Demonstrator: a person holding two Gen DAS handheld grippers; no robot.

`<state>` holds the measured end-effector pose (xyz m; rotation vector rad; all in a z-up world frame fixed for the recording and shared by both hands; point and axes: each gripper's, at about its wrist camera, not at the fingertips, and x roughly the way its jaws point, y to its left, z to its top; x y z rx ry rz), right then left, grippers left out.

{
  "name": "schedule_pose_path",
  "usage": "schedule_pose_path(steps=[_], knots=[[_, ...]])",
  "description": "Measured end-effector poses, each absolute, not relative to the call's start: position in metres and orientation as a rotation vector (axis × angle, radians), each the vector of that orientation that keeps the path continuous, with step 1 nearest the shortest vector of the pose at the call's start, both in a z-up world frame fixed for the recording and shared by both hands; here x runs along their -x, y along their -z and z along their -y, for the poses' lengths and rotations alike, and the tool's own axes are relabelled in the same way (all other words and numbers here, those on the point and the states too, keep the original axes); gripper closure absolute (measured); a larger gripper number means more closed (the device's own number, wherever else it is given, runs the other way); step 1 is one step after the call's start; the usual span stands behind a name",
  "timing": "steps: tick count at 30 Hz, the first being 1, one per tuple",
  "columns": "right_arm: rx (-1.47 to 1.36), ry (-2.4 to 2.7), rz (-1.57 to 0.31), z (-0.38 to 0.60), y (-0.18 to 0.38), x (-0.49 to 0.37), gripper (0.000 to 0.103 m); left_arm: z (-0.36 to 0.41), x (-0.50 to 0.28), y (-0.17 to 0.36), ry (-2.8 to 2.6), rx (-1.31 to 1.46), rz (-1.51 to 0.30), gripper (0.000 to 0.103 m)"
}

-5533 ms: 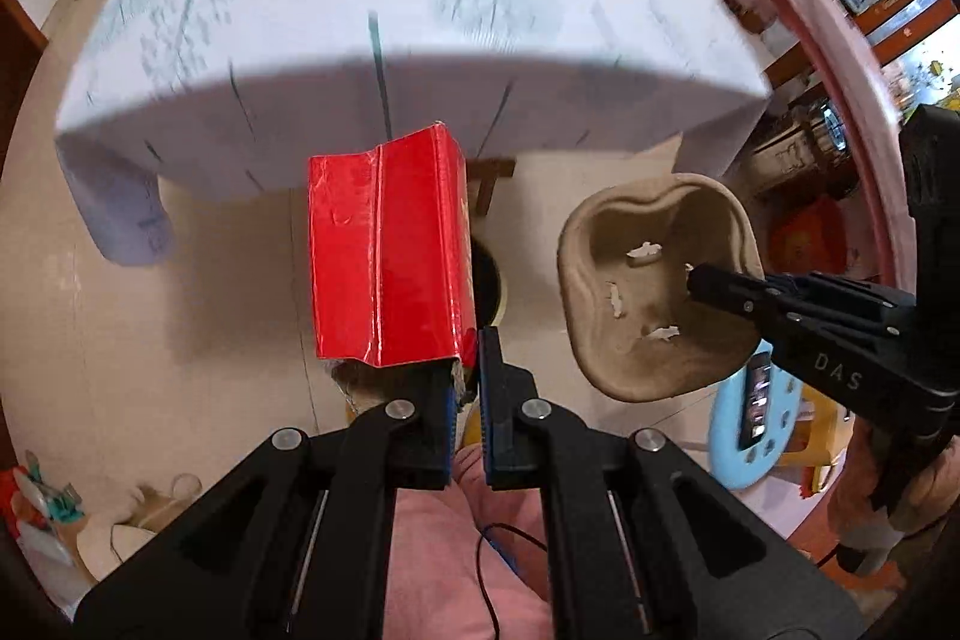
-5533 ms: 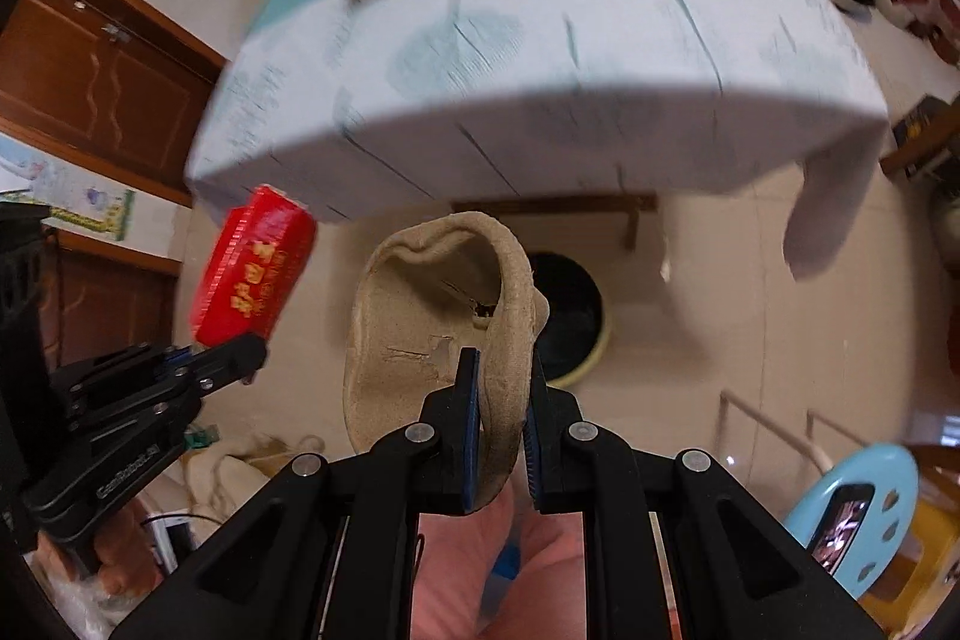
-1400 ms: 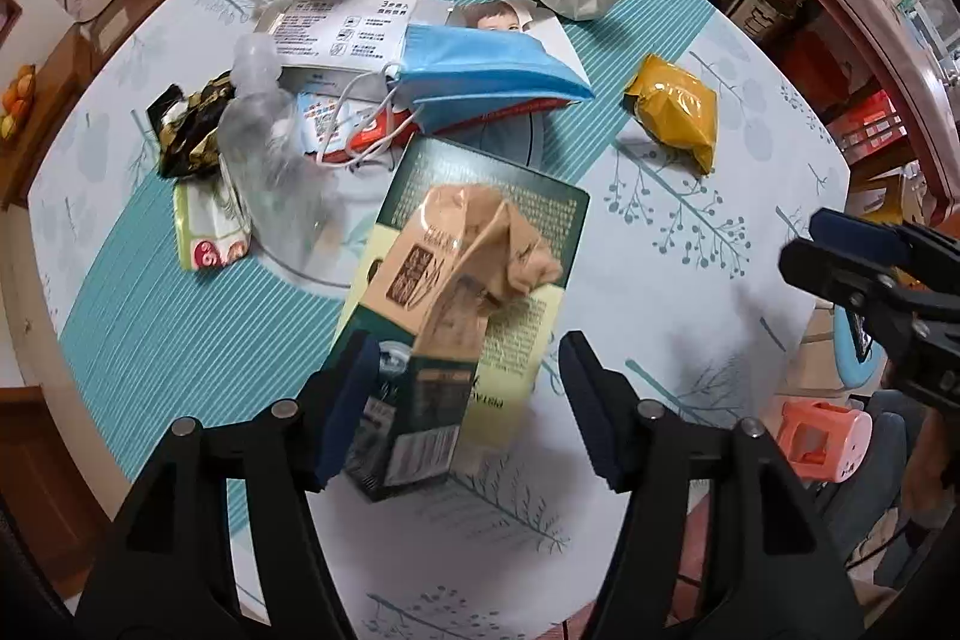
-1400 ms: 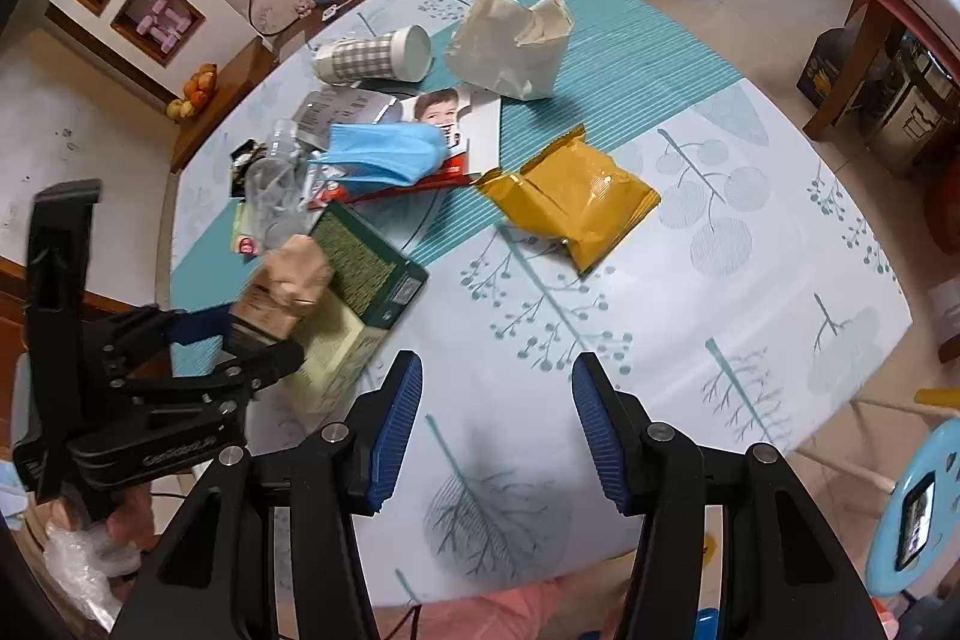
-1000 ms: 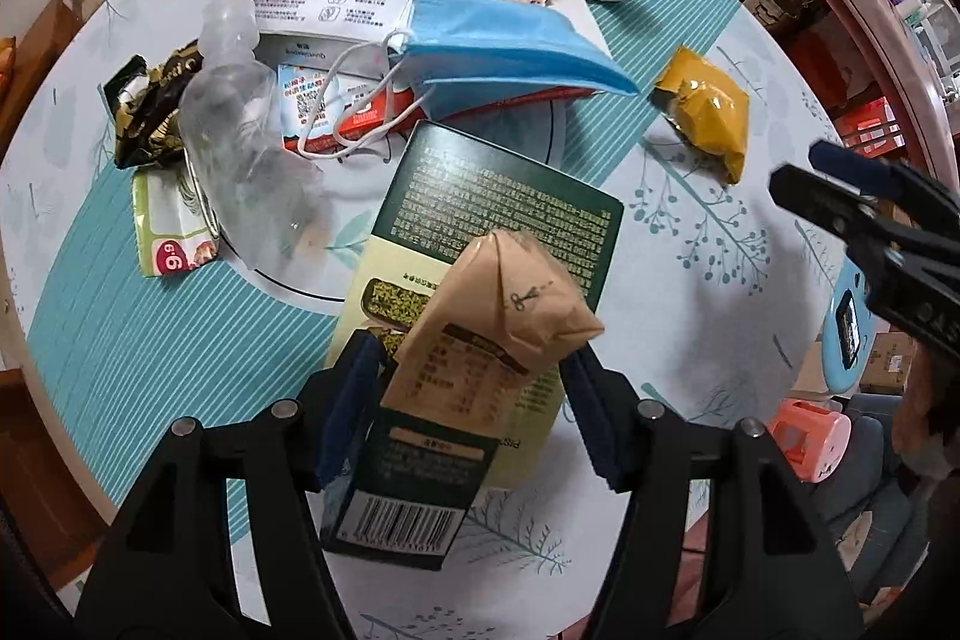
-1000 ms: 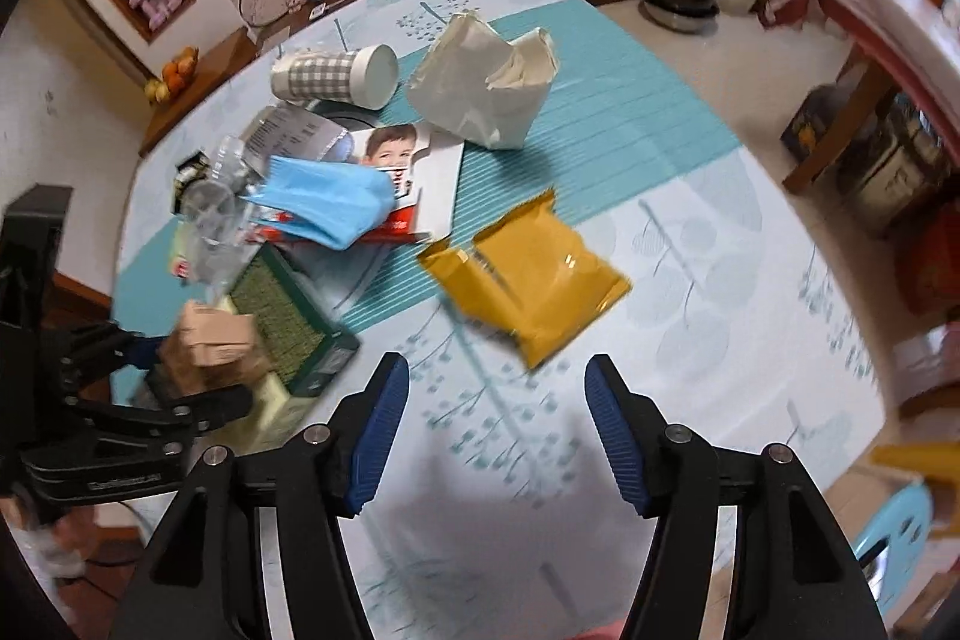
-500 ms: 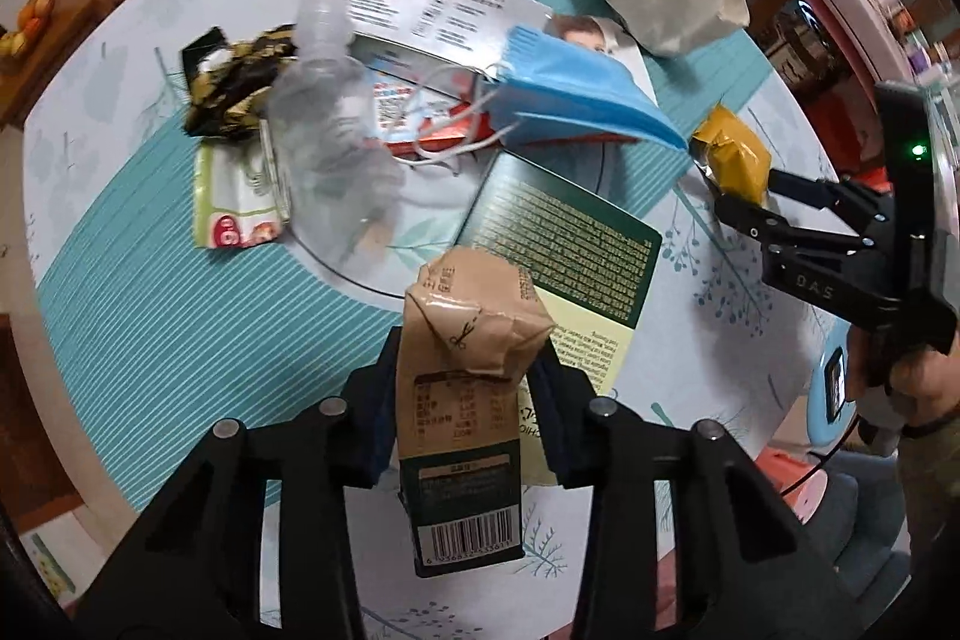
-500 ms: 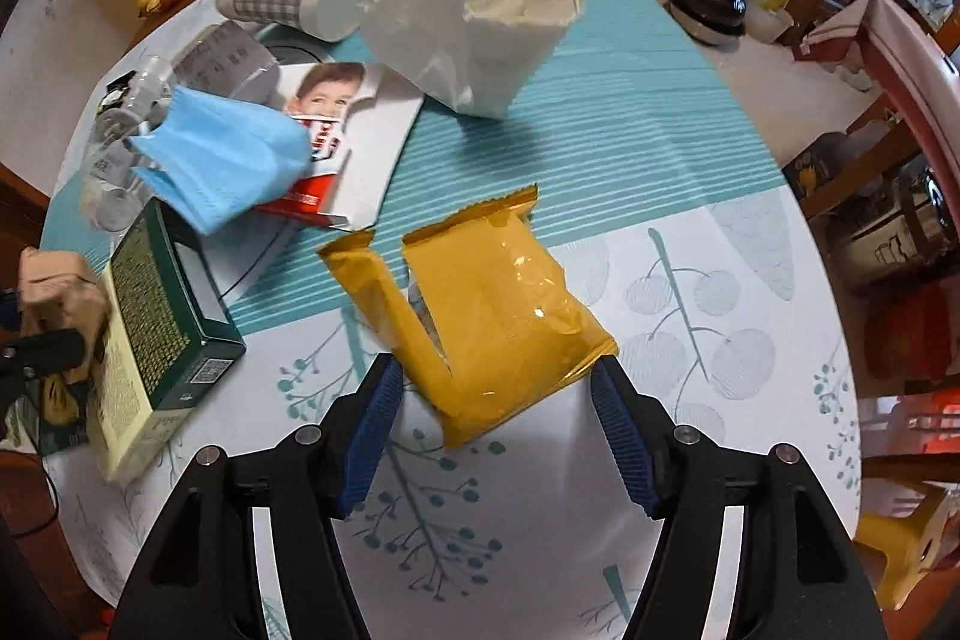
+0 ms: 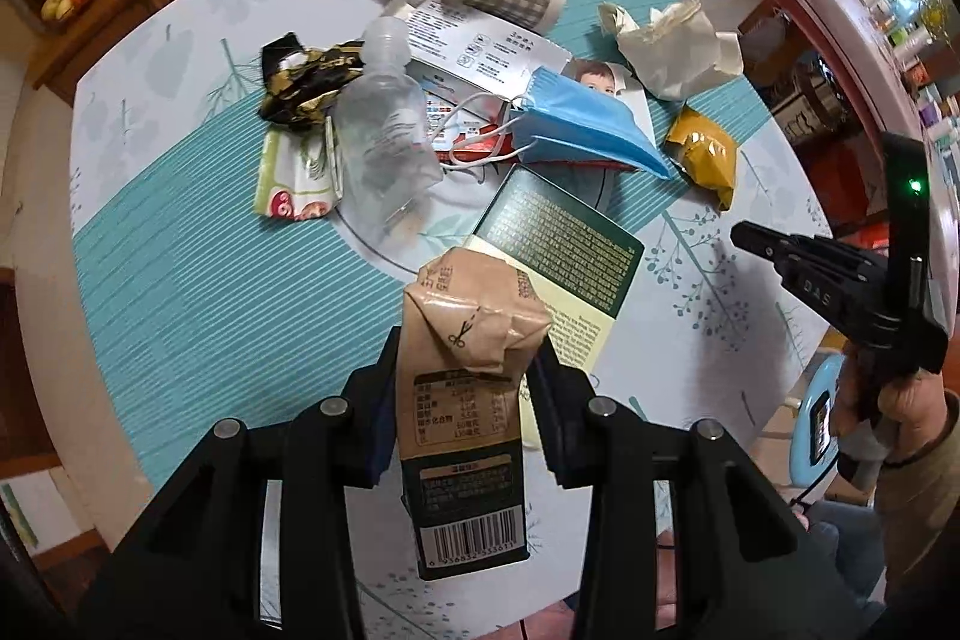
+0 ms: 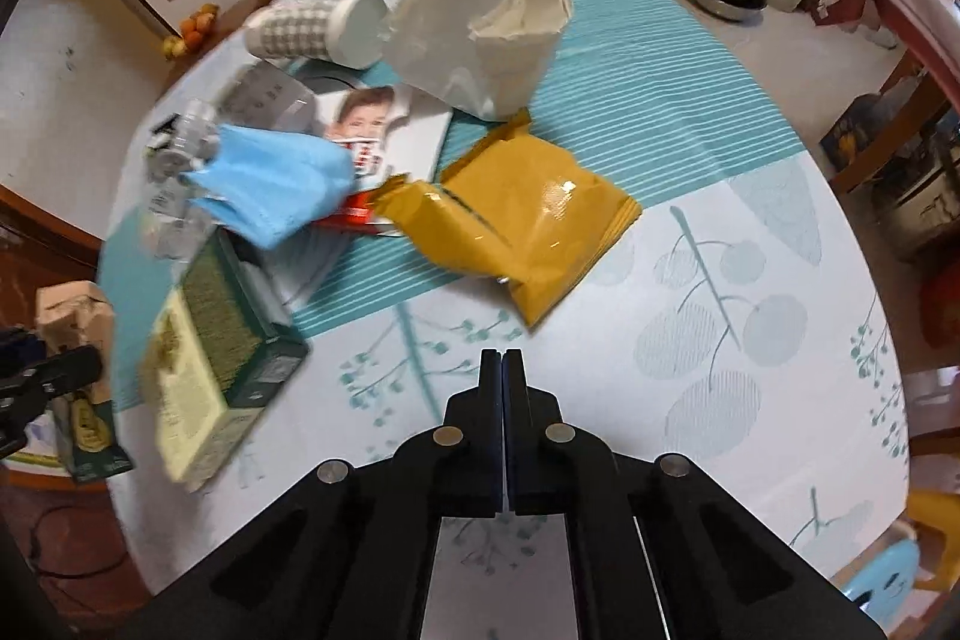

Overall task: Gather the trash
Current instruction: 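Carry the tan carton and yellow packet down to the black trash bin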

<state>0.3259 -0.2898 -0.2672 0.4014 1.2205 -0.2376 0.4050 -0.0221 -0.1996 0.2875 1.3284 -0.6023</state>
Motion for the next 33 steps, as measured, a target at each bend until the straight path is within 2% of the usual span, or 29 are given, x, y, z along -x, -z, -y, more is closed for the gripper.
schedule_pose_path(steps=[1, 3, 4, 5, 7, 8, 14, 21, 22, 23, 26, 33], knots=[[-0.410, 0.231, -1.219, 0.291, 0.264, -0.323, 0.101, 0.019, -0.404, 0.197, 0.597, -0.274, -1.327, 0.068], [-0.413, 0.215, -1.206, 0.296, 0.255, -0.321, 0.093, 0.016, -0.402, 0.194, 0.587, -0.258, -1.326, 0.068], [-0.391, 0.213, -1.193, 0.296, 0.250, -0.321, 0.073, 0.014, -0.402, 0.193, 0.582, -0.248, -1.326, 0.068], [-0.352, 0.224, -1.177, 0.298, 0.245, -0.321, 0.042, 0.011, -0.401, 0.192, 0.577, -0.233, -1.327, 0.068], [-0.280, 0.234, -1.128, 0.287, 0.232, -0.318, 0.016, 0.007, -0.401, 0.193, 0.571, -0.213, -1.332, 0.068], [-0.242, 0.228, -1.106, 0.288, 0.228, -0.319, 0.014, 0.005, -0.400, 0.193, 0.564, -0.201, -1.337, 0.068], [-0.021, 0.126, -1.166, 0.289, 0.239, -0.351, 0.014, -0.007, -0.401, 0.201, 0.522, -0.151, -1.364, 0.068], [0.096, 0.055, -1.202, 0.287, 0.263, -0.386, 0.014, -0.014, -0.404, 0.208, 0.471, -0.118, -1.373, 0.068], [0.107, 0.045, -1.214, 0.287, 0.266, -0.389, 0.018, -0.014, -0.404, 0.209, 0.464, -0.115, -1.371, 0.068], [0.107, 0.028, -1.228, 0.288, 0.270, -0.390, 0.033, -0.015, -0.404, 0.208, 0.460, -0.113, -1.369, 0.068], [0.112, 0.034, -1.240, 0.291, 0.273, -0.392, 0.051, -0.017, -0.400, 0.207, 0.443, -0.097, -1.363, 0.068], [-0.018, 0.048, -1.230, 0.301, 0.262, -0.375, 0.063, -0.021, -0.377, 0.198, 0.414, -0.063, -1.349, 0.068]])
